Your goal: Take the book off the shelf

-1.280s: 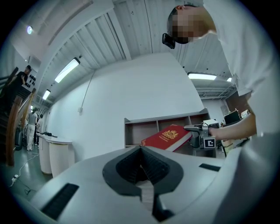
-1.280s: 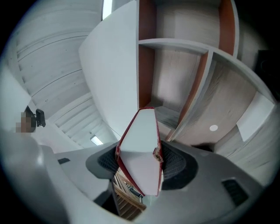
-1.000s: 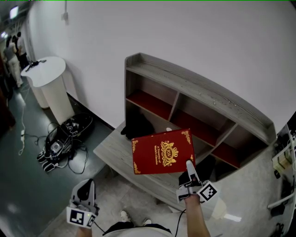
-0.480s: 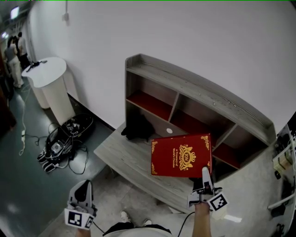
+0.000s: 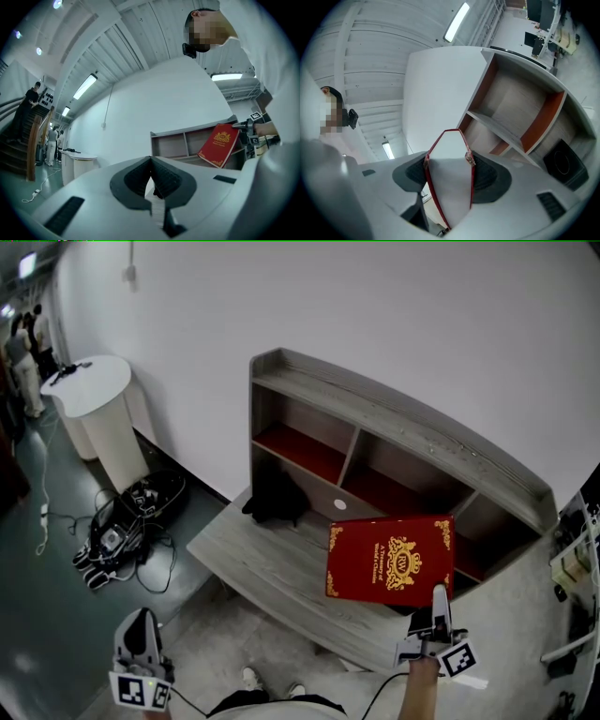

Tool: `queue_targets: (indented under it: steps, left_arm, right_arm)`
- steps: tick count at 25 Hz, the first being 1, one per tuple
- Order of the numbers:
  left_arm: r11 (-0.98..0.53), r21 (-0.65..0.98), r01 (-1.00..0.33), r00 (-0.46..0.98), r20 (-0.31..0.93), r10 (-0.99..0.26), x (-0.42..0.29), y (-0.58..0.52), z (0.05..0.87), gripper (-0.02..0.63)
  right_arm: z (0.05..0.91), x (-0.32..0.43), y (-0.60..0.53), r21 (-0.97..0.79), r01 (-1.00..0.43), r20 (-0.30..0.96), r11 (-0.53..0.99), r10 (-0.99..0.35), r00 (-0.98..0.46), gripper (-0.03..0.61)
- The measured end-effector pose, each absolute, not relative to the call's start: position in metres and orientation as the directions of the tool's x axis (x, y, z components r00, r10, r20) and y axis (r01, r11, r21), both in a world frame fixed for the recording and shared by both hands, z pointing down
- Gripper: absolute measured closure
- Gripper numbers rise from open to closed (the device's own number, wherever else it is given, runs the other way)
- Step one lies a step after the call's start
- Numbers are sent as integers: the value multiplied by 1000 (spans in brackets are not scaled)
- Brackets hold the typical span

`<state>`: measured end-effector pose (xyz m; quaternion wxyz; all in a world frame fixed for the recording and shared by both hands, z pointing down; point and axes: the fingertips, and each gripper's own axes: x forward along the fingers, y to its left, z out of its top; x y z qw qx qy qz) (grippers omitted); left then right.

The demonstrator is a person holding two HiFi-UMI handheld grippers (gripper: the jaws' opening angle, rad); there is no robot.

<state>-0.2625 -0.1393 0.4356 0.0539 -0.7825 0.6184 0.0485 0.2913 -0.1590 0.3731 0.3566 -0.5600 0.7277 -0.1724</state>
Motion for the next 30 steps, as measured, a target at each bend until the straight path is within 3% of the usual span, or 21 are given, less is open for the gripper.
queue_targets:
  steps: [30]
  left_arm:
    - [-294, -37, -955, 296, -148, -944, -224, -170, 433, 598]
  right_arm:
    - [350, 293, -177, -562, -766, -348, 312, -929, -123, 319]
